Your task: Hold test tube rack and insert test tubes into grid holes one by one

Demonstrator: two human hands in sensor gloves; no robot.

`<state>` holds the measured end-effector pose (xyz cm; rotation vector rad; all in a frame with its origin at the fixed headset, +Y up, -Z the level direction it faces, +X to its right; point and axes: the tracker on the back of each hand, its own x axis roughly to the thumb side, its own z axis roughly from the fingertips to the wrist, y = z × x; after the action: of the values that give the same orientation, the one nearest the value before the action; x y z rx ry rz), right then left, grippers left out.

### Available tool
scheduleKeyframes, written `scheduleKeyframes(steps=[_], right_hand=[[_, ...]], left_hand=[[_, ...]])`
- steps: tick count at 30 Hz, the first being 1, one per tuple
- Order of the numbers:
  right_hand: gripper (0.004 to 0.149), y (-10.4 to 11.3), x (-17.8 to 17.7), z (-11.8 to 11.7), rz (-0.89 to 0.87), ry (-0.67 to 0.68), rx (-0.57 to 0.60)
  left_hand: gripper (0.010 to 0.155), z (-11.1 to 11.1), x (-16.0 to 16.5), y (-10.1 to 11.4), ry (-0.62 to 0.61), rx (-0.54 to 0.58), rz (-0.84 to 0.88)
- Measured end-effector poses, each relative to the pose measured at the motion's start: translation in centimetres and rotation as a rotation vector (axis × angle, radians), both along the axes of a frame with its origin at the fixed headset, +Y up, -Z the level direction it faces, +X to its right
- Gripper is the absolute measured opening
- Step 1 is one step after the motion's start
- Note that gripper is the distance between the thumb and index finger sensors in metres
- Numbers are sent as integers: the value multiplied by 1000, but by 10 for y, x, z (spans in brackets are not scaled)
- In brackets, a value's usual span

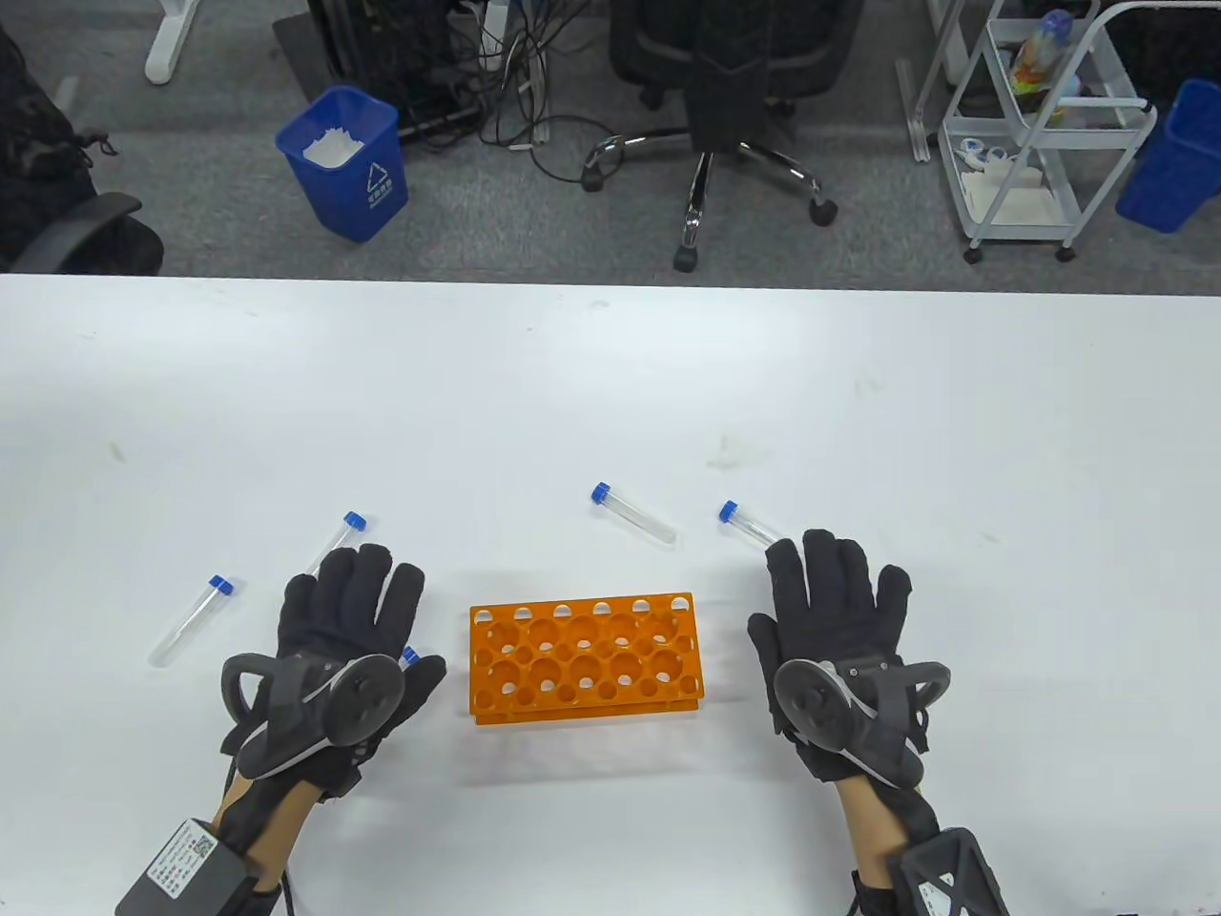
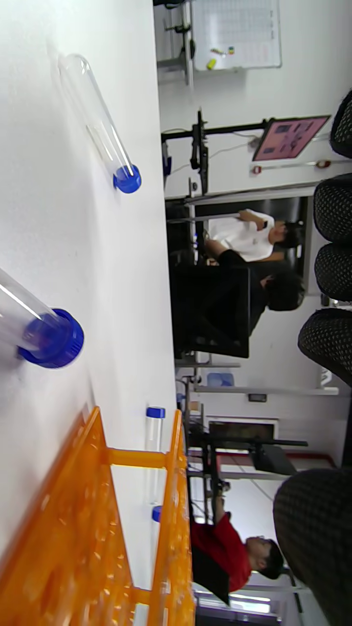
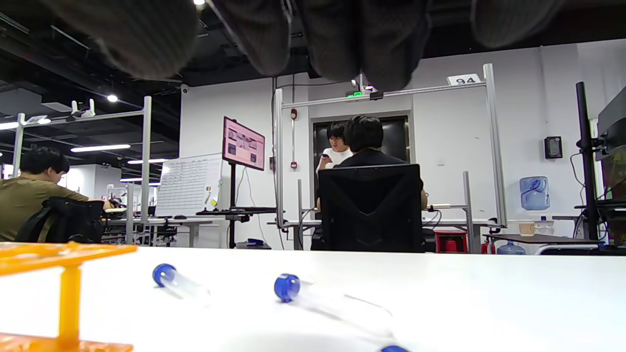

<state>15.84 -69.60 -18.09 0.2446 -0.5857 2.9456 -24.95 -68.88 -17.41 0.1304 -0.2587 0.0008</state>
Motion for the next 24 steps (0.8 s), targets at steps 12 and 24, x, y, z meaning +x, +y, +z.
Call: scheduleKeyframes(steps=[12, 24], right_hand=[[68, 9, 6, 5, -52, 21, 22], [66, 10, 4, 8, -63, 55, 23]], left_hand=[[71, 0, 29, 21, 155, -117, 296], [70, -31, 78, -16, 386, -502, -35]])
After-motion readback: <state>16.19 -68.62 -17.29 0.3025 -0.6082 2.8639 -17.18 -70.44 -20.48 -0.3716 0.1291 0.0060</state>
